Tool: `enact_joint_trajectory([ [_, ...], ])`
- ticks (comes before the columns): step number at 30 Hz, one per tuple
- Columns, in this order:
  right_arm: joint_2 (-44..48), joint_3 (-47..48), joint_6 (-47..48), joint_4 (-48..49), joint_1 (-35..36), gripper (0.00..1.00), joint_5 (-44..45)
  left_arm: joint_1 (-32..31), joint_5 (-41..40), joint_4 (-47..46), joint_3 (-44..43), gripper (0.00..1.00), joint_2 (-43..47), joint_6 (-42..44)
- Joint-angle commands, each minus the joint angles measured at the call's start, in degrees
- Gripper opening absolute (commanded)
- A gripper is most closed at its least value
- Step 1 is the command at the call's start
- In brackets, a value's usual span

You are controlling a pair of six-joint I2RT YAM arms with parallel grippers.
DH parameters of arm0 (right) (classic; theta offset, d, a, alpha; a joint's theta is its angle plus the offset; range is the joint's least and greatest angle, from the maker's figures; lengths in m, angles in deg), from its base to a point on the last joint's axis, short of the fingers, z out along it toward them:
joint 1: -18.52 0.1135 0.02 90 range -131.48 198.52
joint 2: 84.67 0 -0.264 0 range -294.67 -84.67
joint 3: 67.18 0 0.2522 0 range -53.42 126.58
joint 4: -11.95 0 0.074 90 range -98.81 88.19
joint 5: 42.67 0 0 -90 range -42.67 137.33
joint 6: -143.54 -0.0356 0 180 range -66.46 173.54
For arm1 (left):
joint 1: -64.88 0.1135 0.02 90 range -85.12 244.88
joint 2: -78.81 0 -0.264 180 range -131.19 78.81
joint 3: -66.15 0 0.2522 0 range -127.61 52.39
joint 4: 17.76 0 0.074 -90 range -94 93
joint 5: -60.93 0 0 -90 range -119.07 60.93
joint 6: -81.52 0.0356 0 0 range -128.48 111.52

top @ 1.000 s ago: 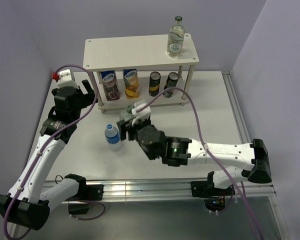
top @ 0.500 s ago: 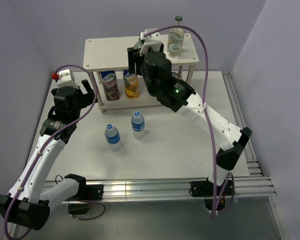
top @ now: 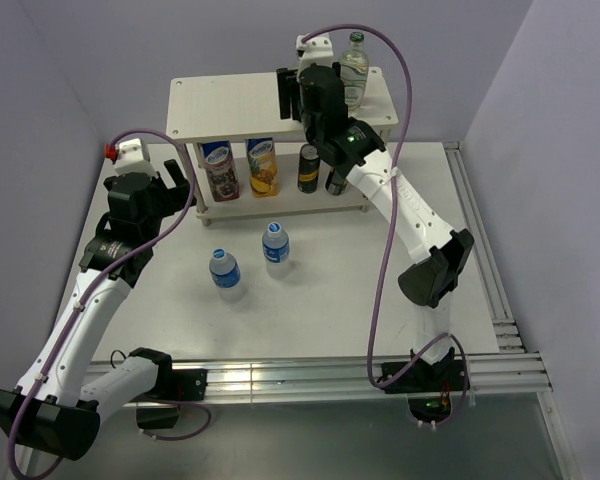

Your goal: Place and organize the beverage onto the shelf

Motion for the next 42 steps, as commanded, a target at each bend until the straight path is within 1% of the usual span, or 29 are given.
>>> enact_joint_trajectory([
  [1, 0.44, 5.66, 0.74, 6.68, -2.18, 0.0, -1.11, 0.24, 1.02, -1.07, -1.06, 0.97, 0.15, 0.16],
  [5, -0.44, 5.05, 0.47, 7.29, -4.2, 0.0, -1.11, 0.24, 0.93, -1.15, -1.06, 0.97, 0.32, 0.17],
  [10, -0.97, 3.46, 0.38, 7.99, -4.91, 0.0, -0.94, 0.32, 0.93, -1.07, -1.23, 0.97, 0.24, 0.17],
  [11, -1.06, 2.94, -1.1, 8.0, -4.91, 0.0, -0.85, 0.32, 0.93, -1.07, -1.24, 0.97, 0.24, 0.17],
  [12, -0.97, 2.76, -1.81, 7.91, -4.91, 0.04, -0.5, 0.24, 0.93, -1.15, -1.06, 0.97, 0.06, 0.17],
  [14, -0.45, 1.19, -2.08, 8.69, -4.91, 0.15, -0.76, 0.24, 0.93, -1.07, -1.15, 0.97, 0.15, 0.17],
  [15, -0.1, 0.57, -2.43, 8.96, -4.91, 0.36, -1.37, 0.24, 0.85, -1.07, -1.06, 0.97, 0.15, 0.17],
  [16, 0.6, -0.83, -2.43, 9.31, -4.91, 0.46, -1.72, 0.24, 0.76, -1.07, -1.06, 0.97, 0.15, 0.17],
  [17, 0.96, -1.45, -2.43, 10.01, -4.91, 0.62, -1.73, 0.24, 0.76, -1.07, -1.06, 0.97, 0.15, 0.17],
  [18, 1.31, -2.07, -2.69, 10.28, -4.91, 0.66, -1.55, 0.32, 0.76, -1.07, -1.15, 0.97, 0.15, 0.17],
  [20, 2.19, -3.39, -2.87, 10.8, -4.82, 0.71, -1.9, 0.24, 0.76, -1.07, -1.15, 0.97, 0.15, 0.17],
  [21, 2.54, -3.74, -3.13, 10.81, -4.82, 0.81, -1.99, 0.24, 0.67, -1.07, -1.15, 0.97, 0.15, 0.17],
  [22, 2.98, -4.36, -3.39, 10.81, -4.82, 0.82, -2.16, 0.24, 0.67, -0.98, -1.15, 0.97, 0.15, 0.17],
  [23, 3.24, -4.8, -3.48, 10.81, -4.82, 0.85, -2.08, 0.24, 0.67, -1.07, -1.15, 0.97, 0.15, 0.17],
  [26, 4.82, -7.25, -3.92, 12.03, -4.65, 0.88, -2.17, 0.24, 0.67, -1.07, -1.15, 0.97, 0.24, 0.17],
  [33, 8.95, -13.14, -4.8, 13.71, -3.42, 0.88, -1.29, 0.32, 0.58, -1.07, -1.15, 0.97, 0.24, 0.17],
  [38, 13.34, -21.05, -6.12, 15.55, -2.1, 0.89, -0.67, 0.5, 0.41, -1.07, -1.15, 0.97, 0.32, 0.17],
  [41, 17.47, -27.55, -8.05, 16.78, -1.22, 0.89, -0.32, 0.67, 0.06, -0.98, -1.06, 0.97, 0.41, 0.25],
  [42, 20.1, -29.48, -8.84, 17.39, -0.96, 0.89, -0.06, 0.67, -0.03, -0.98, -1.06, 0.97, 0.41, 0.25],
])
